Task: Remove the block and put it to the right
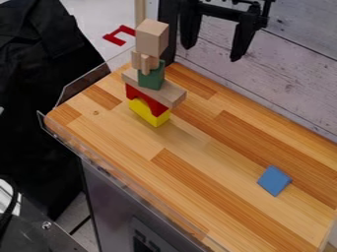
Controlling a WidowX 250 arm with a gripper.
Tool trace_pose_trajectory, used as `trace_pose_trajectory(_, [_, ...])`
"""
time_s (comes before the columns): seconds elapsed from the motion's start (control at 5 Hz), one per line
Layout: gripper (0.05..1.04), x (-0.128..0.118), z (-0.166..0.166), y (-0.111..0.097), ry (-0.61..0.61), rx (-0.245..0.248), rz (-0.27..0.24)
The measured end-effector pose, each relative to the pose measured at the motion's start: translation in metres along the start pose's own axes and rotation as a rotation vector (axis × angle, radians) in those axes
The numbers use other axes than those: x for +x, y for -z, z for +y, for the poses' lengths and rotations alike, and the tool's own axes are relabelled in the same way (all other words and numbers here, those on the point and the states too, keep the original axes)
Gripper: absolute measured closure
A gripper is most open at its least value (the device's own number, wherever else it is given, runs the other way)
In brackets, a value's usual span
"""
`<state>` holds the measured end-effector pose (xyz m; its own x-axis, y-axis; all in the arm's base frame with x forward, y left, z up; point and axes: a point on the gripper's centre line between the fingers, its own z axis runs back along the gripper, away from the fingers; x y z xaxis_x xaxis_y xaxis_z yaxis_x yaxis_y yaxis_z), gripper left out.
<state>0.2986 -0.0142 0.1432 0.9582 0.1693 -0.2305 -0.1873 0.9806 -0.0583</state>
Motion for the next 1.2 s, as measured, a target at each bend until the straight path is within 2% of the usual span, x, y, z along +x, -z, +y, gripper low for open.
trace_pose_trajectory(0.2, [0.084,0.000,0.000,0.010,-0.002,0.007,0.039])
trace_pose_trajectory(0.6, [0.084,0.000,-0.001,0.013,-0.011,0.031,0.056])
trace_pose_trajectory(0.8, [0.084,0.001,-0.001,0.001,-0.019,0.029,0.024])
trace_pose_trajectory(1.0, [0.084,0.003,0.003,-0.022,-0.027,0.030,-0.033])
trace_pose_trajectory(1.2, [0.084,0.006,0.021,-0.036,-0.067,0.021,-0.052])
